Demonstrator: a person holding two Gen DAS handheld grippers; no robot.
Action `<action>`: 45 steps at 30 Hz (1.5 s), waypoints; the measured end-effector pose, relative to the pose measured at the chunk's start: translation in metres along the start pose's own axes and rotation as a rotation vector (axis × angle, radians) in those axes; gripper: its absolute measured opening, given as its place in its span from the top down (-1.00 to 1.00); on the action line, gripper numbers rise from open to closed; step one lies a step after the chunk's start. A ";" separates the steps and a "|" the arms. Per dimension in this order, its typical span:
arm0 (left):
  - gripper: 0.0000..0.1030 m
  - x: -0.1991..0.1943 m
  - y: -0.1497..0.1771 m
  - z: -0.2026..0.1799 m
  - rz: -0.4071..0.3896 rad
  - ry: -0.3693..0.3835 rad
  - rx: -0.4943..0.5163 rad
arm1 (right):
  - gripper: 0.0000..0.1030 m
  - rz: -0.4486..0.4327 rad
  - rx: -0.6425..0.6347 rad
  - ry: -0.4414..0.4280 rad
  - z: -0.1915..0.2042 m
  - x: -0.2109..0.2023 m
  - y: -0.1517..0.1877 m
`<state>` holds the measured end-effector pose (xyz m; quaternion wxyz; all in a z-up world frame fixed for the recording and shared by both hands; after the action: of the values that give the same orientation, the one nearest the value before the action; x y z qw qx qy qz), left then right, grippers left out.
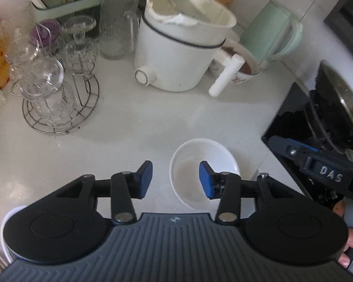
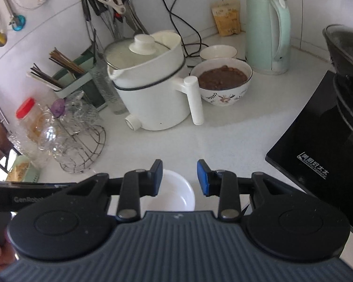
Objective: Organize plates and bowls
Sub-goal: 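Close the left gripper on the rim of the white ceramic bowl, then lift the white ceramic bowl with the left gripper and carry it to the translucent bowls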
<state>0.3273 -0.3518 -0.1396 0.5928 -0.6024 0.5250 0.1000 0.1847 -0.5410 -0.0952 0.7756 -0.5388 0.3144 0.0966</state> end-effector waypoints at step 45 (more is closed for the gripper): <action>0.80 0.077 0.031 0.017 0.167 0.008 -0.116 | 0.83 0.263 0.069 -0.117 -0.018 0.074 0.052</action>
<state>0.3455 -0.3692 -0.2201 0.5444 -0.5903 0.5691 0.1772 0.2103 -0.5503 -0.1835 0.7914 -0.4592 0.3396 0.2180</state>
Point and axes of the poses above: each gripper's, at about its wrist camera, not at the fingertips, and x roughly the way its jaws point, z to its left, y to its underside, the point moved 3 cm from there along x, roughly the way its jaws point, and after that the axes turned 9 degrees about -z, right-handed, at the moved point
